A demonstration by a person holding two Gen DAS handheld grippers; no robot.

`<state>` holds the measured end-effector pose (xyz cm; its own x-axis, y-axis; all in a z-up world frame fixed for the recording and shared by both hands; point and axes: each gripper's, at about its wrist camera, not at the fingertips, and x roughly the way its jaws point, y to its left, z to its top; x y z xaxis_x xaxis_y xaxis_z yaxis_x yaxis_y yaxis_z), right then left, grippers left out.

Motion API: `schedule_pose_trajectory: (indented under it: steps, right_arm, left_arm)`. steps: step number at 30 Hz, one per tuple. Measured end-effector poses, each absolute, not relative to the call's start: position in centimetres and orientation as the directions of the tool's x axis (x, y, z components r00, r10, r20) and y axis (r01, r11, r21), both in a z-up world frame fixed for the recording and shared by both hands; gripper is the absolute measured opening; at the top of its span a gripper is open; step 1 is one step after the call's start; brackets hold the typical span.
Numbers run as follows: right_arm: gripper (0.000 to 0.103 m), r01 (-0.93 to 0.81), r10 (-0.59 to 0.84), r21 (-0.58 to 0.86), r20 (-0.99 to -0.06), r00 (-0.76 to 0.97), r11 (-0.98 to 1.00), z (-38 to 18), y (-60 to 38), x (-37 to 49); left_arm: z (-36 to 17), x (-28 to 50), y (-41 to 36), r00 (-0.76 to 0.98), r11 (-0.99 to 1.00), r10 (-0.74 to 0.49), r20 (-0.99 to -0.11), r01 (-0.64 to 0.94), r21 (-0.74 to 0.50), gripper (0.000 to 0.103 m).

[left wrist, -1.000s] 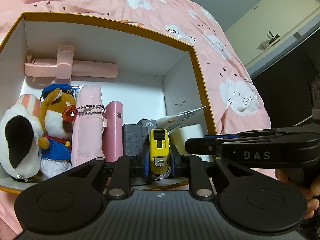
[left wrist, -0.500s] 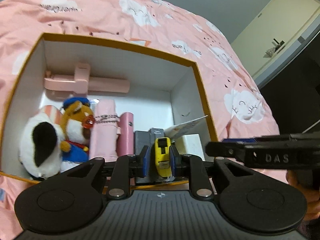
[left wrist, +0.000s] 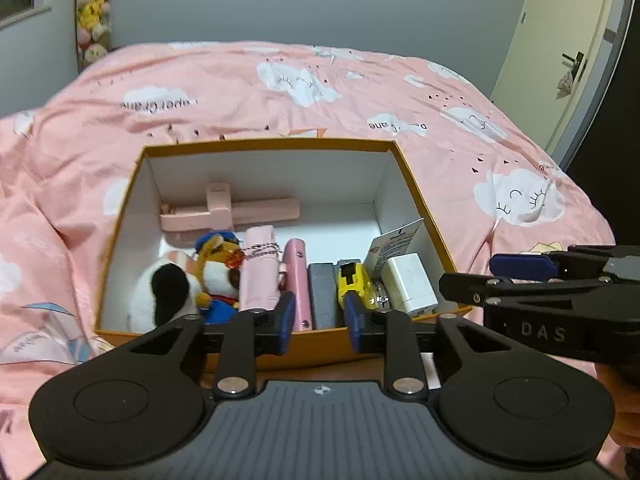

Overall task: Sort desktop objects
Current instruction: 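Open both grippers to release the tape measure and charger in the box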

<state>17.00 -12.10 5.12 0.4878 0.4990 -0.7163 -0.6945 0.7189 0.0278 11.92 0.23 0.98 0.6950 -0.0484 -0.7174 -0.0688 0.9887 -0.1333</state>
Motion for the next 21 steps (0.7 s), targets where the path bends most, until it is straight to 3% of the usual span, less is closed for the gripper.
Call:
schedule_pose_trajectory:
  steps: [1,3,7,9,14,21]
  right_arm:
    - [0.056,-0.688,0.498,0.024,-0.707,0.501,0.726,5.1,-12.2,16.7]
    - [0.056,-0.676,0.497,0.014,-0.689,0.527,0.737,5.1,-12.2,16.3]
    - [0.063,-0.650,0.500,0.010,-0.648,0.575,0.760,5.0,-12.4,15.1]
    - [0.066,-0.647,0.512,0.025,-0.635,0.579,0.762,4.7,-12.4,14.5]
    - [0.073,-0.656,0.517,0.032,-0.645,0.563,0.754,3.6,-11.8,13.8]
    - [0.080,-0.669,0.515,-0.013,-0.628,0.584,0.743,2.4,-10.6,13.1]
  left_arm:
    - [1.1,11.6,0.2,0.702,0.990,-0.032,-0.712,-0.075,-0.119,0.039]
    - [1.4,11.0,0.2,0.721,0.991,0.004,-0.693,-0.095,-0.093,0.057]
    - [1.4,10.2,0.3,0.756,0.989,0.075,-0.650,-0.142,-0.051,0.063]
    - [1.3,10.0,0.4,0.764,0.986,0.101,-0.637,-0.160,-0.036,0.076]
    - [0.6,9.9,1.5,0.756,0.972,0.167,-0.632,-0.234,-0.022,0.082]
    - [-0.8,10.1,2.7,0.729,0.954,0.219,-0.649,-0.300,-0.016,0.082]
